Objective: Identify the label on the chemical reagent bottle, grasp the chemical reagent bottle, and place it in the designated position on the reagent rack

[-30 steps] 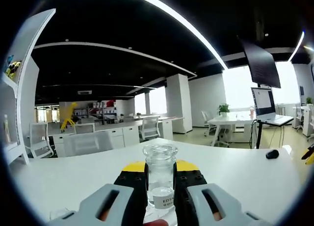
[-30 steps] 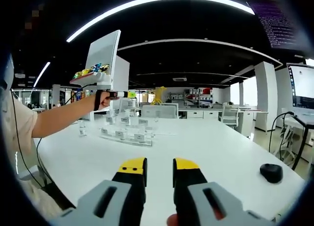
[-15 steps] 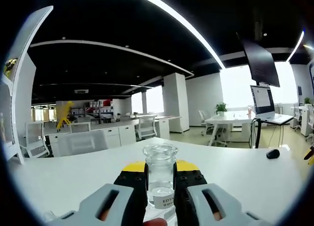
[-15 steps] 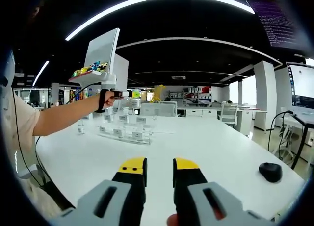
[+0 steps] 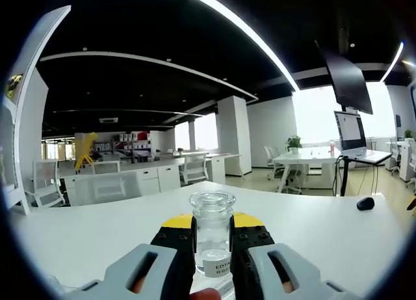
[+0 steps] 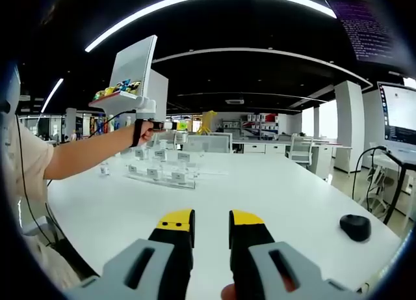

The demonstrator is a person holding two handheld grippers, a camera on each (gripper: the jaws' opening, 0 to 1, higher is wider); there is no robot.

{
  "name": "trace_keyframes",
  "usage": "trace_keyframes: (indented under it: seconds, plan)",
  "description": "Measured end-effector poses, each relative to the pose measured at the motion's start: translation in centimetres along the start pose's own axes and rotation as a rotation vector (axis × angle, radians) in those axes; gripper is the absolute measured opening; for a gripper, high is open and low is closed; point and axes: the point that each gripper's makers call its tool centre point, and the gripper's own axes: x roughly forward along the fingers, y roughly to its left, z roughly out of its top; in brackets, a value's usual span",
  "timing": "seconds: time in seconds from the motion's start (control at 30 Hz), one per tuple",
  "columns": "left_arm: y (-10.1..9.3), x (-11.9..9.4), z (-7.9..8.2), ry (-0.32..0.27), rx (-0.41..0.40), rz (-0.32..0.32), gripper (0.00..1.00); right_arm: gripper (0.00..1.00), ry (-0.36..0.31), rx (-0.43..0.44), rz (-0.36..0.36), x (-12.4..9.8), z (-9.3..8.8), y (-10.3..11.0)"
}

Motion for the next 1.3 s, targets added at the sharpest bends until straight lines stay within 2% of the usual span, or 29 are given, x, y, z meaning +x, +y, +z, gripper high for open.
trace_keyframes:
  seconds: [0.33, 0.73, 1.3]
  plan:
    - [-0.1, 1.3, -1.8, 0.012, 0.000, 0.014, 0.19, 0.21, 0.001, -0.006, -0.014, -0.3, 0.0, -0.6]
    - [0.2, 1.9, -2.8, 0.015, 0.013, 0.034, 0.19, 0.21, 0.004, -0.008, -0.017, -0.3, -0.1, -0.7]
    - [-0.8, 2.6, -5.1, 0.027, -0.011, 0.026, 0.19, 0.21, 0.012, -0.011, -0.024, -0.3, -0.4, -1.0]
